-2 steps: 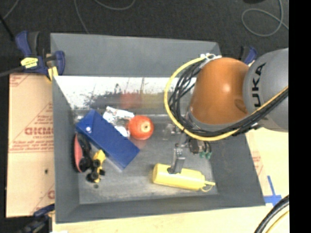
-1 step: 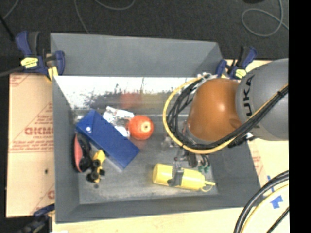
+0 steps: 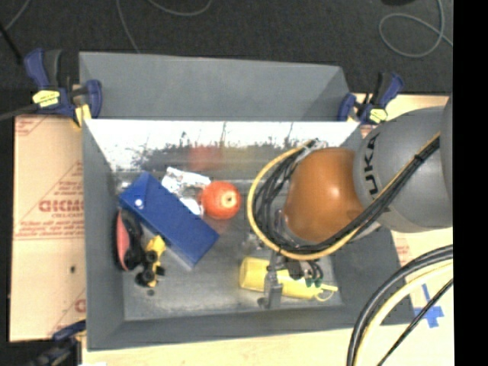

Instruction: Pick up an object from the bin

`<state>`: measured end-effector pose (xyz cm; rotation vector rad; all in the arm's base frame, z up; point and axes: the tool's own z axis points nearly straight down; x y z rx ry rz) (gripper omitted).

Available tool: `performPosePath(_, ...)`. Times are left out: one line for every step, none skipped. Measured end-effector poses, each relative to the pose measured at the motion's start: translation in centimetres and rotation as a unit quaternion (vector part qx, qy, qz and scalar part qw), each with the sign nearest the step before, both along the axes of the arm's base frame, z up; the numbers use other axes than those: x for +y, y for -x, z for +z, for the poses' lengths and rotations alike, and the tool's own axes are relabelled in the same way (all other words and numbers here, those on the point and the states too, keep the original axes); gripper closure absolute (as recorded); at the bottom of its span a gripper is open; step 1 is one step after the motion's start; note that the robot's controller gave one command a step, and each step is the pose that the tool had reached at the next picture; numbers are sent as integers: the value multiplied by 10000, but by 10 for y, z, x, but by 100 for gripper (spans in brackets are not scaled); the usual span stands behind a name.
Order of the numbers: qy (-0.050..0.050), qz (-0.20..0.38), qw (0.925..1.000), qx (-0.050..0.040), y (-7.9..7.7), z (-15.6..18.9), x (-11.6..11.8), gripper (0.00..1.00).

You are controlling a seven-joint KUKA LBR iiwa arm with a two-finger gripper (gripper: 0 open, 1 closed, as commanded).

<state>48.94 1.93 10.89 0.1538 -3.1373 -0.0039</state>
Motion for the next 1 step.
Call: performPosePath(20, 700, 9975, -54, -33, -38, -54, 100)
